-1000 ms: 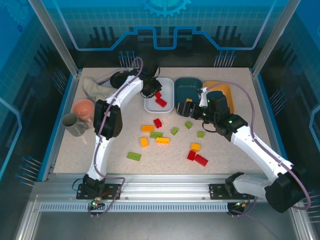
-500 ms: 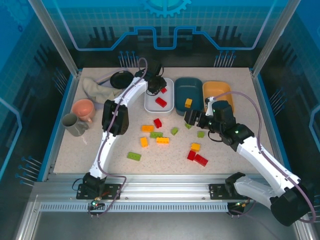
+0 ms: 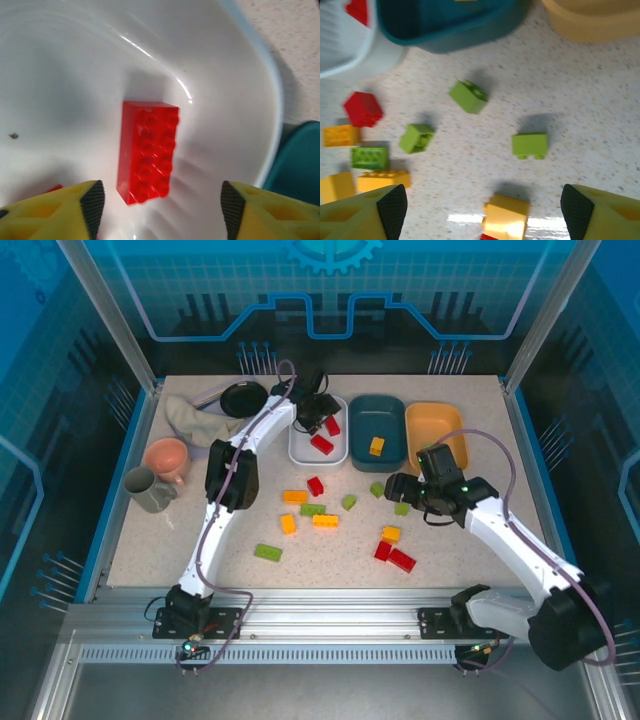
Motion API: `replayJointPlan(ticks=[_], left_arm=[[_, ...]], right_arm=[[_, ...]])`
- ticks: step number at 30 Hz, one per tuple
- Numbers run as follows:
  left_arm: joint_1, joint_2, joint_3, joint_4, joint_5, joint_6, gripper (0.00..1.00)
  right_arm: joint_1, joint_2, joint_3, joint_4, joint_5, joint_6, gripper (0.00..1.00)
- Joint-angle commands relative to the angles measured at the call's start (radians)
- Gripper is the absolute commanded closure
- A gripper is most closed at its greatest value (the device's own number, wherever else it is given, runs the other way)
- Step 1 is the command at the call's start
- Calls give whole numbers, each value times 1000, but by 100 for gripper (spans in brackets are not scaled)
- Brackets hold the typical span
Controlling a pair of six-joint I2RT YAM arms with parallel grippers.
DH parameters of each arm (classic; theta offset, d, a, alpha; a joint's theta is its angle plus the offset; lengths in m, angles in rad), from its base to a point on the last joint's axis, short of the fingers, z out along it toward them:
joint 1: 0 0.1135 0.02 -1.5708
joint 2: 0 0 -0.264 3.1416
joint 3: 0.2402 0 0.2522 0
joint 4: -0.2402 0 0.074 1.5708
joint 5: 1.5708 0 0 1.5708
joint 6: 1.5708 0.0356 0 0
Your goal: Sort the legos into containers by color
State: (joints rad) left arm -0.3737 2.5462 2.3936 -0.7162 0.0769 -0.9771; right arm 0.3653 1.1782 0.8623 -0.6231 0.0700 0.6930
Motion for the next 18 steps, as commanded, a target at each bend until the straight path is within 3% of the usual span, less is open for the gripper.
replayJointPlan(ticks=[1,9,13,18], left_arm=[[-20,-203,-71,-10,28,29,29],[-70,-683,-719,200,57,17,16],[-96,-881,-1015,260,63,0,16],[-121,-1083,-1255,277,41,-33,16]], right_arm=[[-40,117,64,-75,-29,-76,18],[-56,386,153,-96,-50,-210,20],[-59,481,201,-134,-34,-219,26],[-59,528,219,-107,-30,-230,40]])
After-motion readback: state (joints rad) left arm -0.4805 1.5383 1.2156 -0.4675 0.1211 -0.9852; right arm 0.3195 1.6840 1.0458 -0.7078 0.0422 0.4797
